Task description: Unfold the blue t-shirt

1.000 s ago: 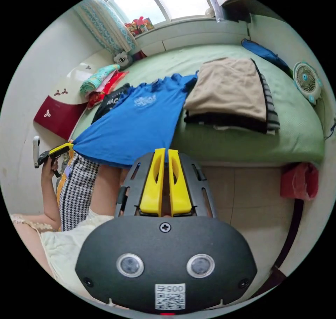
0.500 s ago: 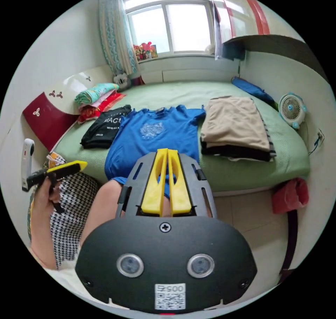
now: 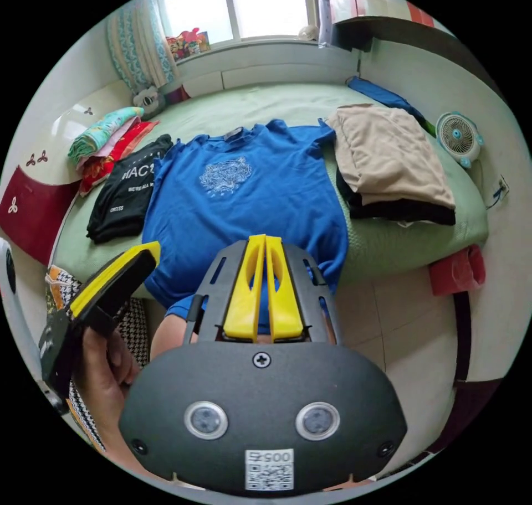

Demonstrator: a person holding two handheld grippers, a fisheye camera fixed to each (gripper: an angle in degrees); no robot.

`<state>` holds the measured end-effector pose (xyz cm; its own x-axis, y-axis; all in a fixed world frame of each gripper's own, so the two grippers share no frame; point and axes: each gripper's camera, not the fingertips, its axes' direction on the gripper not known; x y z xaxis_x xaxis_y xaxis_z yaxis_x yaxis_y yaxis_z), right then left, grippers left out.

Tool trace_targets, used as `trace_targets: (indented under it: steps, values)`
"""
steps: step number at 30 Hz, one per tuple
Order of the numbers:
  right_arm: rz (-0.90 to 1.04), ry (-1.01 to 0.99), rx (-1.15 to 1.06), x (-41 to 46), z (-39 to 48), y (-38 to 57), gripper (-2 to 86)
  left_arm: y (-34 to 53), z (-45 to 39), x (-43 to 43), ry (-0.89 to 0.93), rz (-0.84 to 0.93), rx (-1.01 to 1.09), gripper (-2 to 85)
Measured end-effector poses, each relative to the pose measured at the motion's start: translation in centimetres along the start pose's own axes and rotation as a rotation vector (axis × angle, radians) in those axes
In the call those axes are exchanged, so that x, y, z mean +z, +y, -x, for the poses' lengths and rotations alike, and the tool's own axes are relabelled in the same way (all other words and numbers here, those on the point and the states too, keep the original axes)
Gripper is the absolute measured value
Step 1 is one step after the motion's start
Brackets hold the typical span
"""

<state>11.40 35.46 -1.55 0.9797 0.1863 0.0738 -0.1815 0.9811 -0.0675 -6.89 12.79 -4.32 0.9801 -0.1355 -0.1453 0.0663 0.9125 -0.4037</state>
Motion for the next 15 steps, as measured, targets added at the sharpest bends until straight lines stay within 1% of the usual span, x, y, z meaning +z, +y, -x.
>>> trace_targets:
  steps: [2, 4, 6, 8, 11, 15]
  values:
    - [-0.065, 0.016, -0.019, -0.6, 0.8, 0.5, -1.0, 1.0, -1.3, 0.8, -0.059, 0.011, 0.012, -0.6]
    - [-0.108, 0.041, -0.050, -0.9, 1.7, 0.8, -1.0, 1.5, -2.3, 0.3, -0.087, -0.055, 0.031, -0.7]
    - [-0.049, 0.048, -0.059, 0.0, 2.6, 0.9, -1.0, 1.9, -3.4, 0.8, -0.083, -0.040, 0.091, -0.6]
    - [-0.031, 0.042, -0.054, 0.4, 3.0, 0.9, -1.0, 2.3, -5.1, 1.2, -0.096, -0.052, 0.164, -0.6]
    - [-0.047, -0.003, -0.038, 0.5, 3.5, 1.1, -1.0, 2.6, -6.5, 1.7, -0.184, -0.064, 0.144, -0.3]
    - [-0.068, -0.023, -0.030, 0.6, 4.5, 1.6, -0.9, 2.7, -7.5, 2.6, -0.170, -0.034, 0.168, 1.0]
